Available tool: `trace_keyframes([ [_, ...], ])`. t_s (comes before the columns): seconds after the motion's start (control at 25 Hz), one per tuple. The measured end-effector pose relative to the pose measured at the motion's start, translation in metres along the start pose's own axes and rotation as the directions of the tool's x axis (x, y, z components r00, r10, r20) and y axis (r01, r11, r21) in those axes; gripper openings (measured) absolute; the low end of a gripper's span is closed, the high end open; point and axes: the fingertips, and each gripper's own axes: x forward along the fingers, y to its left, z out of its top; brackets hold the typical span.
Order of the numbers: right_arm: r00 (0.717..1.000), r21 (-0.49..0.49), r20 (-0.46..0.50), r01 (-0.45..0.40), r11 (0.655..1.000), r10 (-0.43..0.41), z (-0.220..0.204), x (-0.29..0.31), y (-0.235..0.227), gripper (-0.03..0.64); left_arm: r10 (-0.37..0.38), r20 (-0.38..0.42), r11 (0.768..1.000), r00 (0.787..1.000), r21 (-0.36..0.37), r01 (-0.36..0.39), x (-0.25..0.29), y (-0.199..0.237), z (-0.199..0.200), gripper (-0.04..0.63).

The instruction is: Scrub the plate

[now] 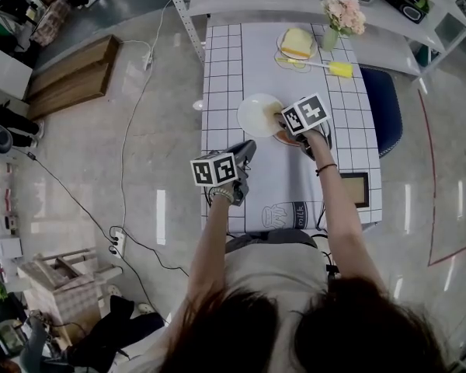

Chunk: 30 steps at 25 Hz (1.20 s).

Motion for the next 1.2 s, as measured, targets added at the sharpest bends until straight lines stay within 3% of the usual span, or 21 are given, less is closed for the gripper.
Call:
trace_keyframes([
  [1.2, 0.993, -0.095, -0.08, -0.1, 0.99, 0.092, -0.01, 0.01, 0.051, 0.074, -0.007, 0.029, 1.0, 1.0, -0.029, 0.008, -0.014, -0.003, -0.006, 0.011],
])
